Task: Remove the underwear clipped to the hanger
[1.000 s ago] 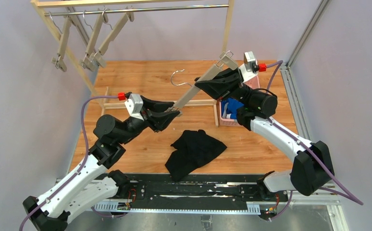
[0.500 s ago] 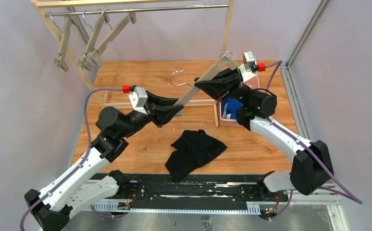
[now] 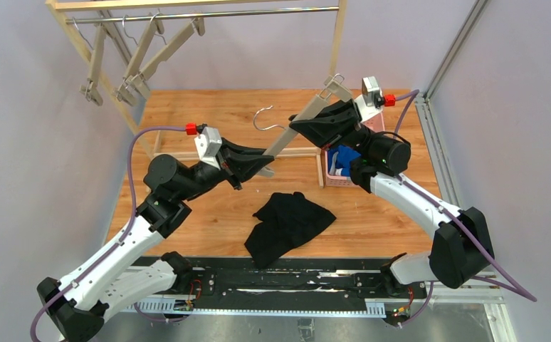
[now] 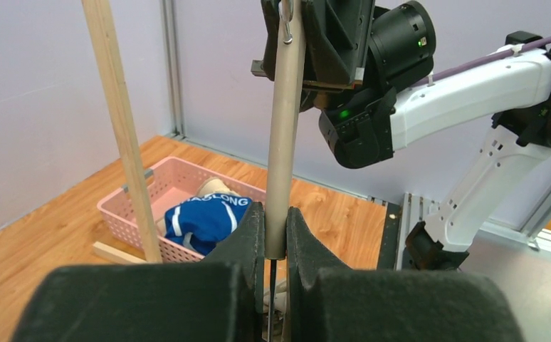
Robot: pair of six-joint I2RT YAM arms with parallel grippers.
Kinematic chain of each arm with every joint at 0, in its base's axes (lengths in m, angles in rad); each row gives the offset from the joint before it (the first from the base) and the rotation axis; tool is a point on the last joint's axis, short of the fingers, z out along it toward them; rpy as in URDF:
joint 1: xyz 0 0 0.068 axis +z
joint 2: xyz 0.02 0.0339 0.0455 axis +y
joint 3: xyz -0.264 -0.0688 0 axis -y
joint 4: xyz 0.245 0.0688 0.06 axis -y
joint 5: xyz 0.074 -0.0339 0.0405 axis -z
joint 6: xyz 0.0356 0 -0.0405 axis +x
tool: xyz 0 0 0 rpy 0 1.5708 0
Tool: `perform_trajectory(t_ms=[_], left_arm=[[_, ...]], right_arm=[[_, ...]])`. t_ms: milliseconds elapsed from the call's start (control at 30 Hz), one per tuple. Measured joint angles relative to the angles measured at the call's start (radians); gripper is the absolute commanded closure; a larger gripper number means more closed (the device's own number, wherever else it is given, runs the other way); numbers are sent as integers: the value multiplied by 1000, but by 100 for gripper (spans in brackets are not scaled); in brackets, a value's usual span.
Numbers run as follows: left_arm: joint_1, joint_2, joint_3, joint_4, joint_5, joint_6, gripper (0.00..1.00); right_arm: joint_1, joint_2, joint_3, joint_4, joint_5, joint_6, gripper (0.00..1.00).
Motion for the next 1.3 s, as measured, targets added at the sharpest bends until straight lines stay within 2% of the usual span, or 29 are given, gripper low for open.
perform_trajectory(t_ms=[133,167,200,433,600,667,767,867,1000,1133,1300], left_arm=[[0,3,23,-28,8,-22,100],[0,8,35,-33,9,-26,100],[-2,13,49,-36,10,-30,100],[0,-16,111,-136,-31,-25,100],[0,-50,204,-406,-178,42,100],[0,-60,255,-555,-283,77,100],[0,-67,292,-735,-428,112,100],[0,-63,317,-927,-574,128,100],[0,-6,376,-1115,-692,130,100],[0,60,406,-1192,-752,130,100],[17,160,426,-1220,-762,130,100]], right_arm=[[0,0,0,5,10,10,51],[0,0,-2,3,10,12,42],[0,2,-7,2,11,10,38],[0,7,-51,-13,10,-6,37],[0,-21,-121,-84,6,-65,36],[0,-65,-165,-197,3,-132,36],[22,-183,-198,-530,45,-320,36],[131,-304,-186,-919,203,-579,35],[267,-373,-180,-1291,385,-829,34],[291,-379,-274,-1477,500,-912,33],[350,-327,-366,-1601,566,-926,33]])
